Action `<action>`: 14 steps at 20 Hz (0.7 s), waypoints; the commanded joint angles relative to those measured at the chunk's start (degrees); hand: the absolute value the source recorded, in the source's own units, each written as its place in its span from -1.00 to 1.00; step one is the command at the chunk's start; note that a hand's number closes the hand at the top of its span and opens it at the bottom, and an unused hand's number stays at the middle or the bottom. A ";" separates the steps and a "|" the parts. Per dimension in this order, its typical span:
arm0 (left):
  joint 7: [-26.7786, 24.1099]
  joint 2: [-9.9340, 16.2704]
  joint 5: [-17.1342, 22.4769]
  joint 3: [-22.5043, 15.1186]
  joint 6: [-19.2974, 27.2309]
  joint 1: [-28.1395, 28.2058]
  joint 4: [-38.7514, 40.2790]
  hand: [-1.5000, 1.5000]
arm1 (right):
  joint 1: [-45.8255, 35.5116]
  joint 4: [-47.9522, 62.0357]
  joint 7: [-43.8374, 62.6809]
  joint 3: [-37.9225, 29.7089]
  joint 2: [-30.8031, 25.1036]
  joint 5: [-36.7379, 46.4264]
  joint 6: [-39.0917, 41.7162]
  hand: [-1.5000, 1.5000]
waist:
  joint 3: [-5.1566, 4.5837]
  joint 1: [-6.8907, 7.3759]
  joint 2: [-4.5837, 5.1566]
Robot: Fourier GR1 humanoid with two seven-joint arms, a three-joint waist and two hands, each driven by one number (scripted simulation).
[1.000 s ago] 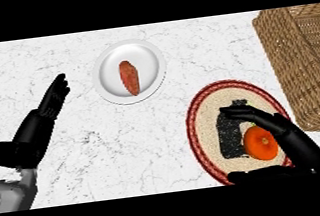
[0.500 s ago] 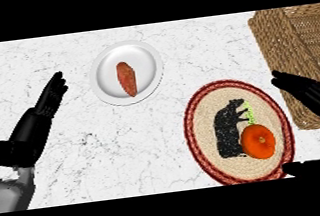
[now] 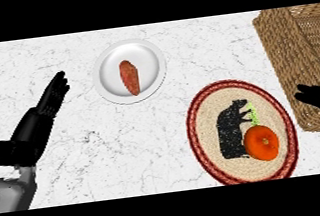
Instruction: Pick the squash from the placemat and place it in the basket
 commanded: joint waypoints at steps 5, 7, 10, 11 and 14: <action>0.60 -2.44 -1.26 1.74 -1.78 -0.55 0.29 0.00 | 3.73 -1.64 3.97 -18.93 -1.44 -17.33 11.83 -1.00 | 0.18 0.24 0.11; 2.42 -1.84 -1.32 2.96 -3.45 -0.23 -1.19 0.00 | 2.25 0.10 3.76 -18.71 0.64 -13.90 14.12 -1.00 | 0.18 0.88 0.20; 3.10 -4.08 -3.26 2.64 -2.99 -2.53 0.61 0.00 | 6.96 -0.89 -1.53 -18.51 7.74 -5.11 16.36 -1.00 | 0.22 0.68 0.24; -1.16 -4.42 -3.56 3.05 -4.02 0.77 1.87 0.00 | 7.49 -0.82 -1.16 -22.57 8.11 -8.29 17.30 -1.00 | 0.20 0.59 0.19; 2.88 -4.93 -4.97 2.38 -2.86 -0.49 -1.83 0.00 | 5.74 0.65 -2.54 -13.98 14.20 0.38 14.01 -1.00 | 0.24 1.46 0.35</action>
